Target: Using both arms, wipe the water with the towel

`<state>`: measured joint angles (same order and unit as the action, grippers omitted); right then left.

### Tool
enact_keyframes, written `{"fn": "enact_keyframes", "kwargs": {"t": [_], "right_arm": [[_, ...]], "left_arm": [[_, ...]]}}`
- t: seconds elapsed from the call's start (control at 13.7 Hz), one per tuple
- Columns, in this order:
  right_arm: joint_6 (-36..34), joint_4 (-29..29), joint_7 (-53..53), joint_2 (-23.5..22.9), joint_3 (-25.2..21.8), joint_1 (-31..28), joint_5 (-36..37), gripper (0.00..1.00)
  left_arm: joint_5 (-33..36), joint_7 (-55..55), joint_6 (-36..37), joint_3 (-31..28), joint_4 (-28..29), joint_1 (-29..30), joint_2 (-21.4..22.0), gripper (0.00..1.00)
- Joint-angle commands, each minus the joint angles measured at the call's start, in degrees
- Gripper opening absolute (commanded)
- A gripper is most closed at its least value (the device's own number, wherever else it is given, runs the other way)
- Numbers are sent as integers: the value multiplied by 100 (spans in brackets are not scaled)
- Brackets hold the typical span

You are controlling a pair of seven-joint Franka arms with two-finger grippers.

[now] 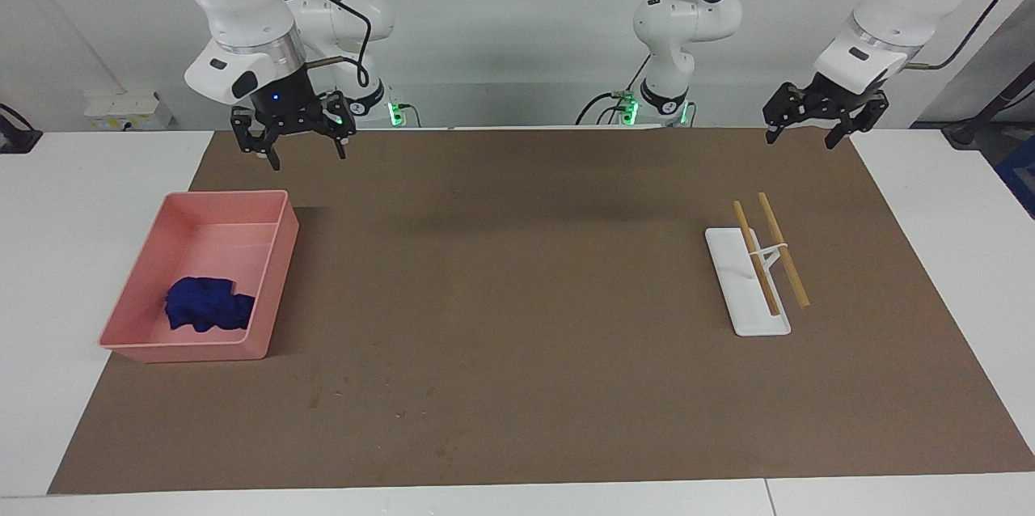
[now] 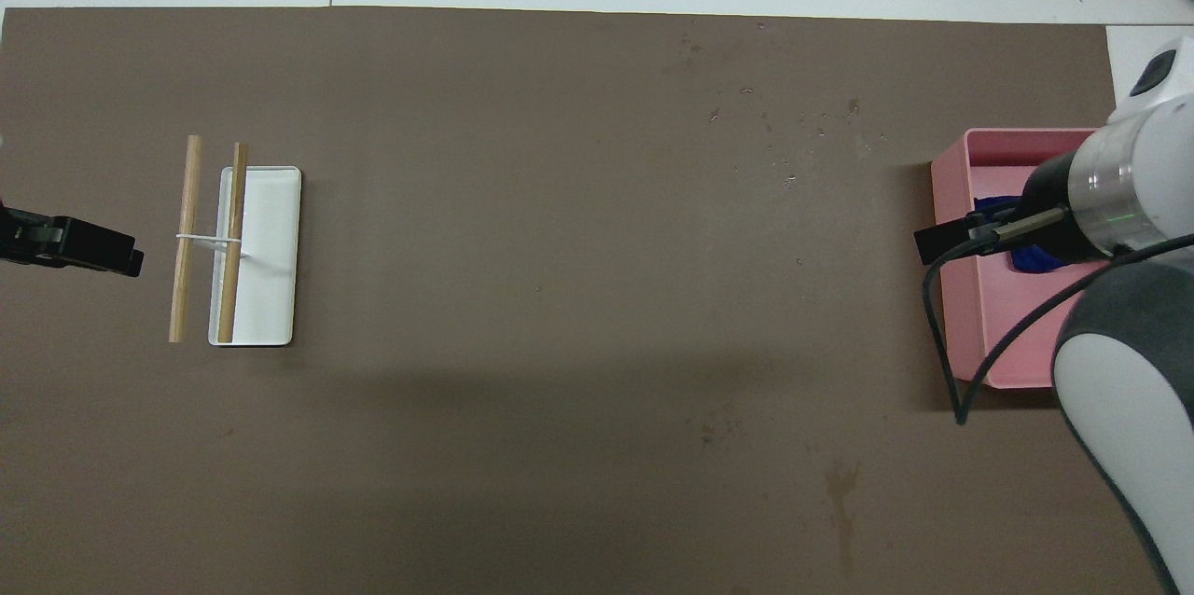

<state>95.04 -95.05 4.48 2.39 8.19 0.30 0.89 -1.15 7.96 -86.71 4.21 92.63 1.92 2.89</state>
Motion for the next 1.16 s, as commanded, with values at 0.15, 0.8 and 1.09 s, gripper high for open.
{"fn": "enact_keyframes", "kwargs": {"t": [0.15, 0.8, 1.09], "right_arm": [[24, -136, -123, 95, 7, -56, -194, 100], [76, -136, -202, 86, 16, -117, -300, 100], [68, -128, -202, 86, 7, -117, -300, 100]], "left_arm": [[-52, -31, 40, 10, 150, 28, 150, 100], [-61, -31, 40, 10, 150, 28, 150, 100], [-52, -31, 40, 10, 150, 28, 150, 100]]}}
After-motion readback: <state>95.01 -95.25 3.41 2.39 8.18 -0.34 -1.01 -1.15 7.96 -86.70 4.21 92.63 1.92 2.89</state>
